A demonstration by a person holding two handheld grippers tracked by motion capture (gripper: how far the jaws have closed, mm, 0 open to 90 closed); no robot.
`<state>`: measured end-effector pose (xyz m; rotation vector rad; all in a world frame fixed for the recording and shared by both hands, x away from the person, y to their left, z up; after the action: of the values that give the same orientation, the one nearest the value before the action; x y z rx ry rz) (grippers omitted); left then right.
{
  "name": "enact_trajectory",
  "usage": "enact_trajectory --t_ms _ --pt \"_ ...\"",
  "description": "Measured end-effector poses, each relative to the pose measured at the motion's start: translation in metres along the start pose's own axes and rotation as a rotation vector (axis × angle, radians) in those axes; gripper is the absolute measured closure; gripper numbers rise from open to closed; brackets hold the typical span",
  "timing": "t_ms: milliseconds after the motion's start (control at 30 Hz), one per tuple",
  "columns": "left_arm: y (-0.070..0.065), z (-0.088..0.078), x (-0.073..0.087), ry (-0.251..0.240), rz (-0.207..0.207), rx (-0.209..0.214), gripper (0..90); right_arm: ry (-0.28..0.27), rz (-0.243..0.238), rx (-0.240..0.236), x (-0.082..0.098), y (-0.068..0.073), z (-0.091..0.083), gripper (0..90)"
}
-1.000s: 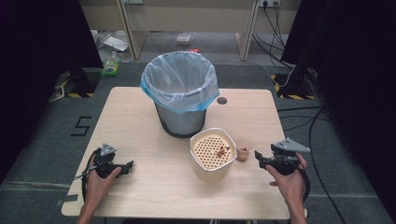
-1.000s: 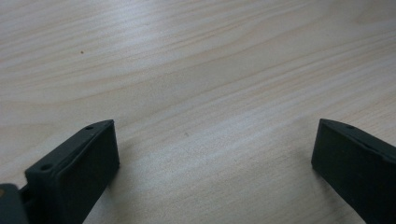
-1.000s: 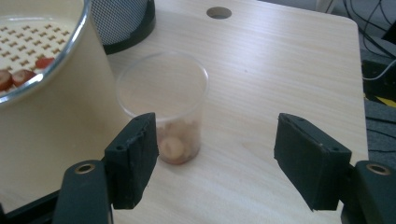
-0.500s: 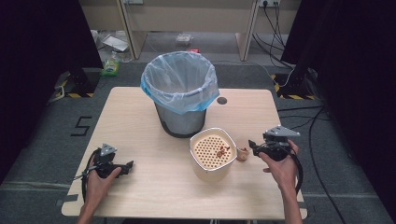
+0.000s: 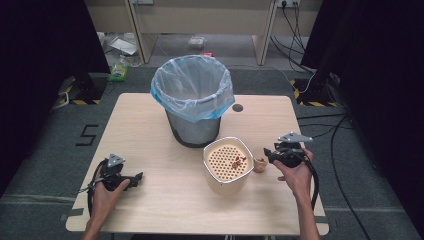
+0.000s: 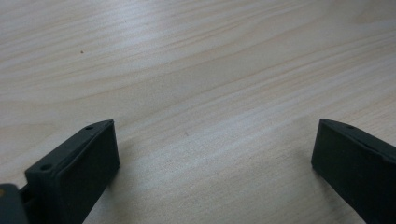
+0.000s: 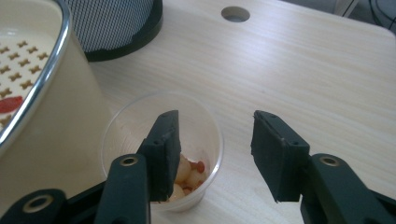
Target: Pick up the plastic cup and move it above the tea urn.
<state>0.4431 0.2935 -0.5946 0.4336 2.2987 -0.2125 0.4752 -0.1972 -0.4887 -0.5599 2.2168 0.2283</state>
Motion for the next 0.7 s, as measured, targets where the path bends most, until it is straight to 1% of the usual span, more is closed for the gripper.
enact_trajectory --t_ms 100,133,167,200,300,333,367,400,500,533,567,633,700 --pt "0.0 0.0 0.0 0.0 0.0 0.0 0.0 0.024 -0.004 -0.004 0.005 0.001 0.007 56.5" --pt "0.0 0.0 0.0 0.0 0.0 0.0 0.0 0.03 -0.013 -0.006 0.007 0.001 0.009 57.5" --pt "0.0 0.0 0.0 0.0 0.0 0.0 0.0 0.039 -0.009 -0.004 0.008 0.002 0.012 57.9" --pt "0.0 0.0 0.0 0.0 0.0 0.0 0.0 0.048 -0.02 -0.003 0.009 0.001 0.014 58.4" --pt "0.0 0.0 0.0 0.0 0.0 0.0 0.0 0.052 -0.021 -0.007 0.009 0.001 0.017 60.3" --pt "0.0 0.0 0.0 0.0 0.0 0.0 0.0 0.057 -0.014 -0.013 0.01 0.001 0.019 62.3" --pt "0.0 0.0 0.0 0.0 0.0 0.0 0.0 0.057 -0.014 -0.013 0.01 0.001 0.019 62.3" --pt "0.0 0.0 0.0 0.0 0.0 0.0 0.0 0.059 -0.02 -0.019 0.01 0.001 0.021 64.2" --pt "0.0 0.0 0.0 0.0 0.0 0.0 0.0 0.077 0.0 -0.02 0.013 -0.001 0.022 65.7" --pt "0.0 0.0 0.0 0.0 0.0 0.0 0.0 0.077 0.0 -0.02 0.013 -0.001 0.022 65.7" --pt "0.0 0.0 0.0 0.0 0.0 0.0 0.0 0.075 0.011 -0.031 0.014 -0.001 0.024 67.7" --pt "0.0 0.0 0.0 0.0 0.0 0.0 0.0 0.079 0.014 -0.034 0.016 -0.001 0.026 69.9" --pt "0.0 0.0 0.0 0.0 0.0 0.0 0.0 0.09 0.02 -0.043 0.019 0.0 0.027 74.0"
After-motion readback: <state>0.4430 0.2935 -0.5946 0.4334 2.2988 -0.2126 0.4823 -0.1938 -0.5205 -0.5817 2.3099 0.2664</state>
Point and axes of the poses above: each handheld gripper's, and its own axes: z roughly forward along the jaws, x roughly out of its underside, y roughly to its left, the point moved 10 cm from there along z, roughly forward along the jaws
